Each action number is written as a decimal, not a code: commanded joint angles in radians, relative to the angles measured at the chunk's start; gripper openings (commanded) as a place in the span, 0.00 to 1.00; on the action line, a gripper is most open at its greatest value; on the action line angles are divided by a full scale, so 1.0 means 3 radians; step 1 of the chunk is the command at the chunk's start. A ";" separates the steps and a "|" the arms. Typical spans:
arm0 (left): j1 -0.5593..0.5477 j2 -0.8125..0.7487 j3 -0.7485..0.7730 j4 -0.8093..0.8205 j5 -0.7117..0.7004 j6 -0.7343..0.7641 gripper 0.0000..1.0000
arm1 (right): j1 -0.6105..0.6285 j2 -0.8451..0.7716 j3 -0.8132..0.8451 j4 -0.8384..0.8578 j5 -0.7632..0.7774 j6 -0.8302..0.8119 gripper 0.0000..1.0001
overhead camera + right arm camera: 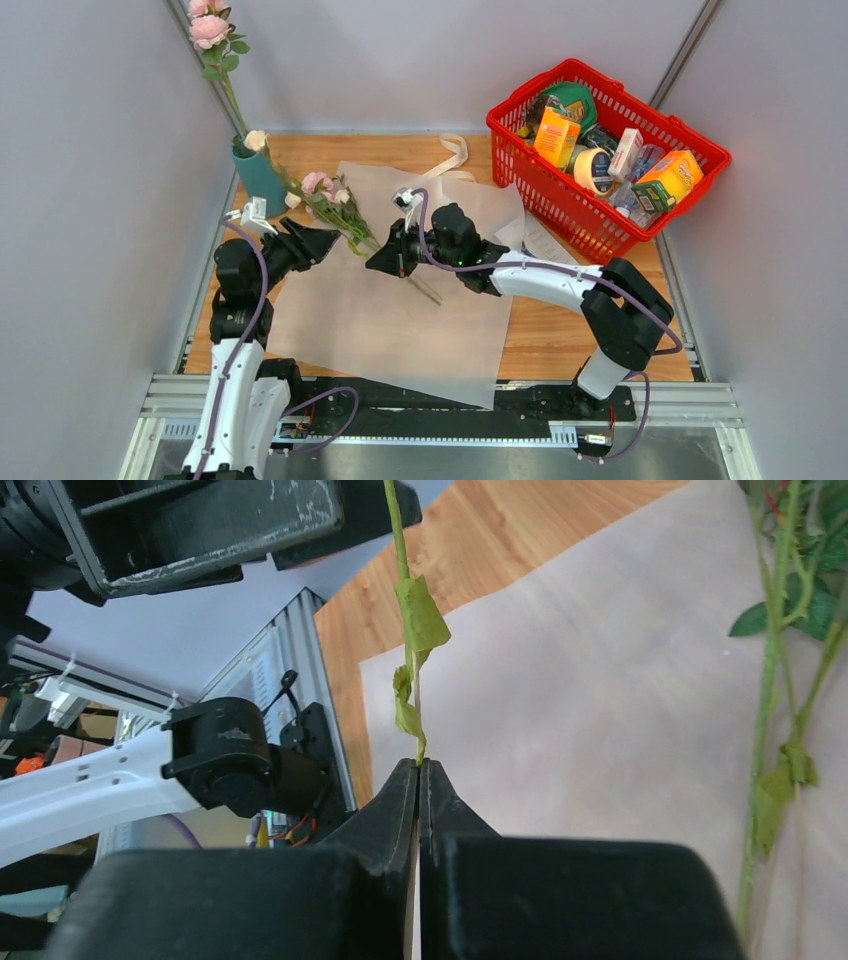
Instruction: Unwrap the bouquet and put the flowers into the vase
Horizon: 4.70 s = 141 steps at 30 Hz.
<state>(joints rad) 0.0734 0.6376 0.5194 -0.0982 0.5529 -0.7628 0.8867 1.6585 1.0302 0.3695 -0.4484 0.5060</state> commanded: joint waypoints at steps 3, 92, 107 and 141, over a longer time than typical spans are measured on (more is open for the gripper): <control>-0.0004 -0.0269 -0.0141 0.0787 0.0192 -0.0464 0.50 | 0.0127 -0.0154 -0.0034 0.0353 -0.0090 0.0139 0.00; 0.0226 0.2528 0.2748 0.2209 -0.2456 0.3090 0.00 | 0.0158 -0.1463 -0.0703 -0.0132 0.0513 -0.0424 1.00; 0.0226 0.2788 0.2052 0.2205 -0.2738 0.2691 0.00 | 0.0158 -0.1591 -0.0693 -0.0290 0.0635 -0.0286 1.00; 0.0129 0.0493 0.0790 -0.0935 -0.0161 0.0788 0.67 | -0.0363 -0.0615 -0.0417 -0.0674 0.0718 0.0000 0.96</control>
<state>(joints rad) 0.1287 0.8093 0.8360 -0.3523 0.3046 -0.5056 0.7822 1.4368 0.8299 0.1627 -0.2035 0.5159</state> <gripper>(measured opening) 0.668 0.963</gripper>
